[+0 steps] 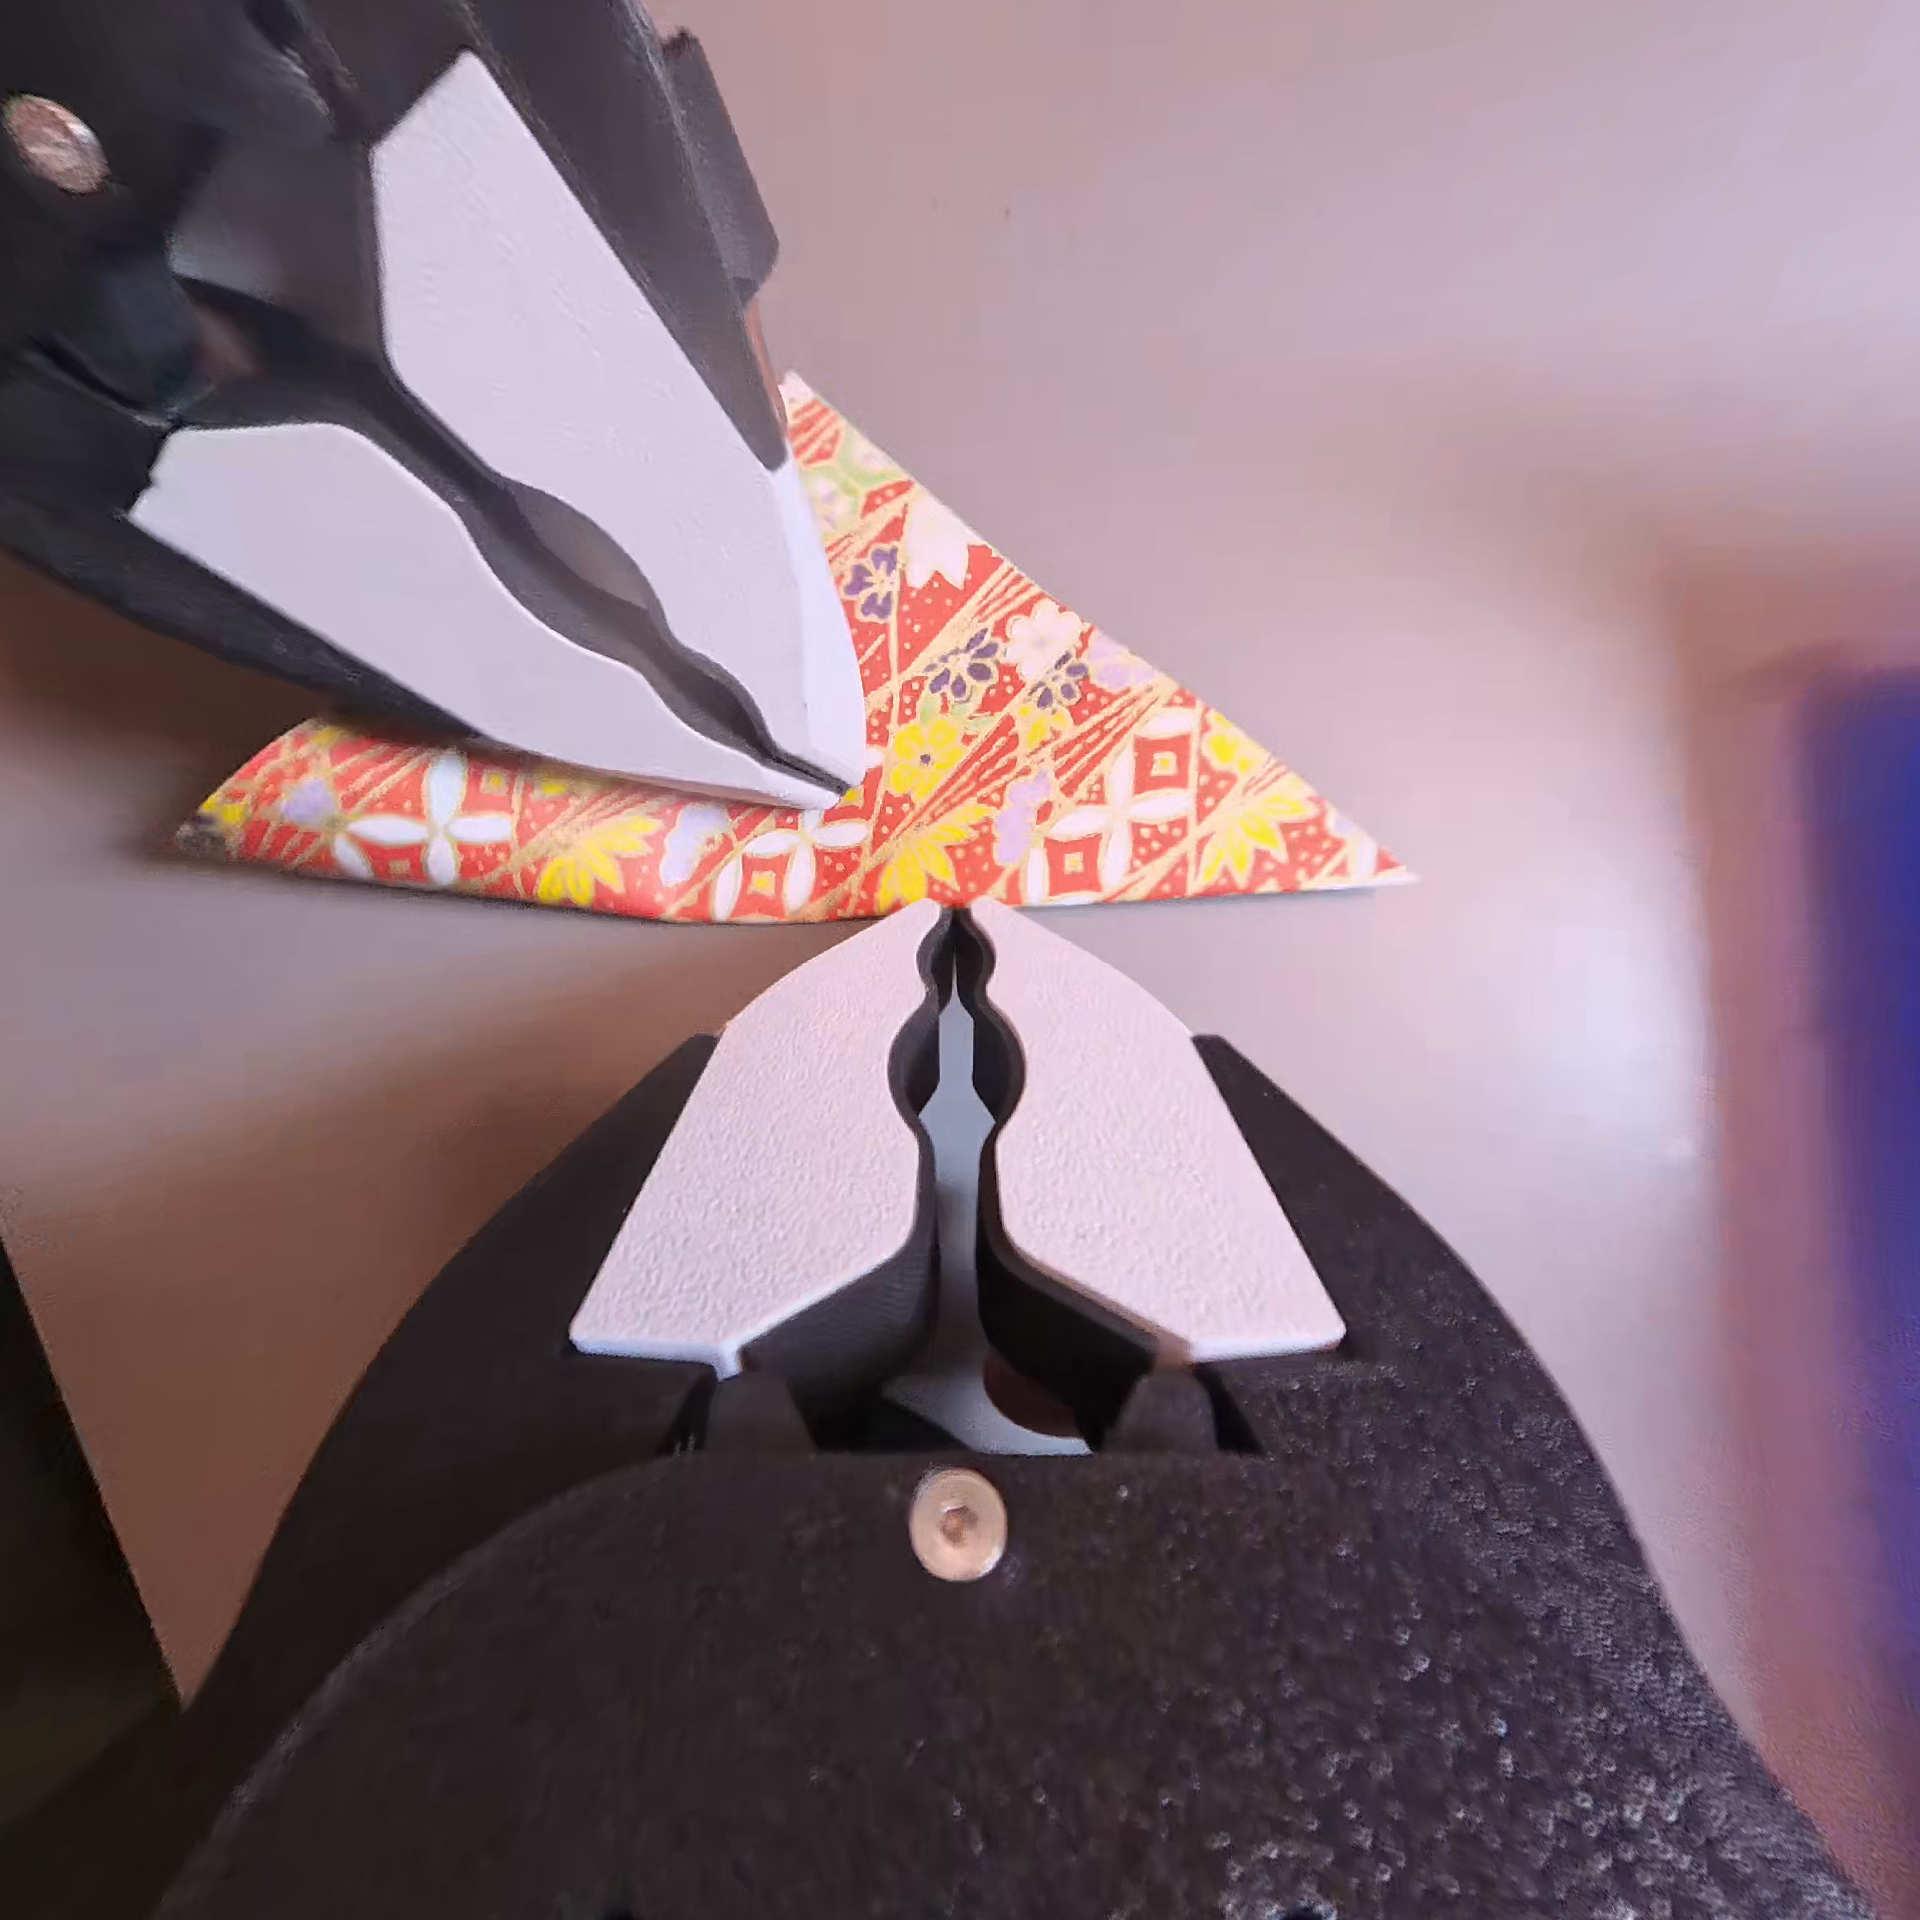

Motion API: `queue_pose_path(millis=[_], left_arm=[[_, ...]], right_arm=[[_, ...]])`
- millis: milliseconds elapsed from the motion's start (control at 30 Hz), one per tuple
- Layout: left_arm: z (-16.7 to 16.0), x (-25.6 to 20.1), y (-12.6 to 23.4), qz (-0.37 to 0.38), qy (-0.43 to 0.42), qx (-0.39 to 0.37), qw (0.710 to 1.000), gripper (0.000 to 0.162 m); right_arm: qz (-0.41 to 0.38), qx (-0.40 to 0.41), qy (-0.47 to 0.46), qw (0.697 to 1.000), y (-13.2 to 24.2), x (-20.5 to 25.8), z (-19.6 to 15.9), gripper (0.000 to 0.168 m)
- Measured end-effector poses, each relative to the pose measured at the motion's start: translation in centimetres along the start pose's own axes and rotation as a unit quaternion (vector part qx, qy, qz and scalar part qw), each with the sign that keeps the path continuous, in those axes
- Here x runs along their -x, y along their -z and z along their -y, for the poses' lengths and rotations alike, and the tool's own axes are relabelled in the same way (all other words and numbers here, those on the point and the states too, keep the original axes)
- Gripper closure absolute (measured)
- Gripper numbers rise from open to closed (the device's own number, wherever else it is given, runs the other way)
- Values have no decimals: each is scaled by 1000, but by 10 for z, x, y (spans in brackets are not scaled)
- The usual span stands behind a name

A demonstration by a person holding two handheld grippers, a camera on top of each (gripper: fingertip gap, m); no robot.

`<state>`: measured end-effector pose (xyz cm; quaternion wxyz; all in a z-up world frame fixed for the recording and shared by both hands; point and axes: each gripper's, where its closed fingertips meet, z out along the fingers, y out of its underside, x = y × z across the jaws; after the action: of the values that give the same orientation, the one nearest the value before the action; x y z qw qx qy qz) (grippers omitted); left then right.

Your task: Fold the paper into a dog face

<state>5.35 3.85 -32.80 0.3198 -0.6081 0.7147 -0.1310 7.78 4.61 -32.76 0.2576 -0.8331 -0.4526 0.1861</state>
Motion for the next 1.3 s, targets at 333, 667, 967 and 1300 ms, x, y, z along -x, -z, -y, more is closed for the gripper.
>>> queue_pose_path(millis=[333, 667, 967, 1300], left_arm=[[5, -22, 5, -43, 20, -6, 999, 162], [4, -21, 5, -58, 74, -10, 996, 162], [-10, -37, 21, -113, 97, -2, 989, 162], [-19, 13, 33, -16, 90, -40, 995, 162]], right_arm=[[7, 14, 8, 1000, -11, -9, 18, 168], [55, 27, -13, 998, 8, 53, -7, 168], [14, 71, 76, 994, 5, 47, -14, 168], [52, 10, 230, 972, -21, 36, 23, 168]])
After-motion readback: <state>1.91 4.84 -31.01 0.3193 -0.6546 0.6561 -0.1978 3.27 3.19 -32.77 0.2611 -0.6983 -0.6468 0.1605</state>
